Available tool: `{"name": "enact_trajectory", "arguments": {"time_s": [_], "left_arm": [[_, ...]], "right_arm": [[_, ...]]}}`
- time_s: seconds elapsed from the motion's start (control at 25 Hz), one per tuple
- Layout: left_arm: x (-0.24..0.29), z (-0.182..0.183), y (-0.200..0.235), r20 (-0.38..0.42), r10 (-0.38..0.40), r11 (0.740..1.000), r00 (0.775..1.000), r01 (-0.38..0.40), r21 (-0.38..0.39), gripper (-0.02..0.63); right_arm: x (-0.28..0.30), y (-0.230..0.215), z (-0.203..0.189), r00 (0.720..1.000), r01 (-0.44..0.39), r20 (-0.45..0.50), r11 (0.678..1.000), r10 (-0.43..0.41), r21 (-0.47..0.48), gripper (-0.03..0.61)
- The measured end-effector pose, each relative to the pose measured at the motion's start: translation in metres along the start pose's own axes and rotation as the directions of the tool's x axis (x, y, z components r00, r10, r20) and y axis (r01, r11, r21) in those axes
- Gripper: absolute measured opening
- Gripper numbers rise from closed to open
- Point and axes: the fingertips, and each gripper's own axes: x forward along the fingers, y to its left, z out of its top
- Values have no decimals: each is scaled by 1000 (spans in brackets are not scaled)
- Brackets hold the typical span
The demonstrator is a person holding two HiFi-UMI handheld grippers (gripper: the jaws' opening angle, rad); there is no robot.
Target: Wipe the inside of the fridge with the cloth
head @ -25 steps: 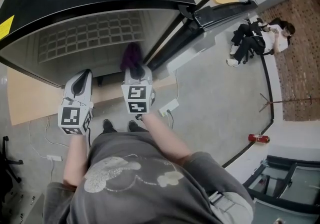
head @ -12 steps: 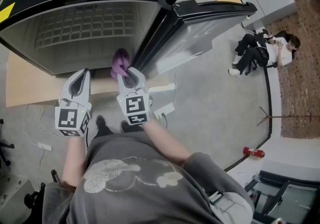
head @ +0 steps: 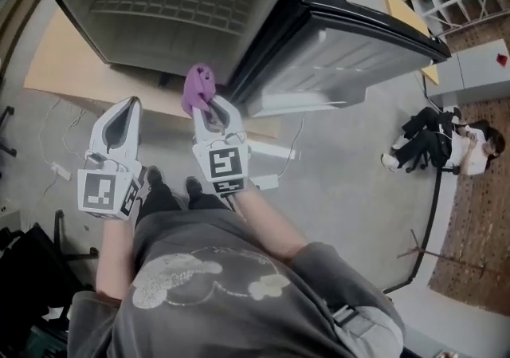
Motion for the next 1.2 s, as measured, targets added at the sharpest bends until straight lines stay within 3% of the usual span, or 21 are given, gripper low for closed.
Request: {"name": "enact_trajectory", "arguments": {"time_s": [0.32, 0.56, 0.84, 1.2], "left_arm": [[-46, 5, 15, 17, 125, 992, 992, -125, -14, 18], [-70, -8, 22, 2, 169, 985, 986, -169, -38, 17], [-118, -28, 16, -19, 177, 982, 984, -178, -59, 18], [-209, -54, -15, 0, 128, 986, 992, -127, -109, 18]], "right_arm": [[3, 37, 7, 988, -147, 34, 989, 148, -34, 41], [3, 64, -1, 977, -211, 25, 975, 213, -61, 41], [-23, 91, -9, 976, -214, 21, 974, 216, -74, 41], [-109, 145, -17, 988, -146, 27, 982, 150, -121, 41]]}}
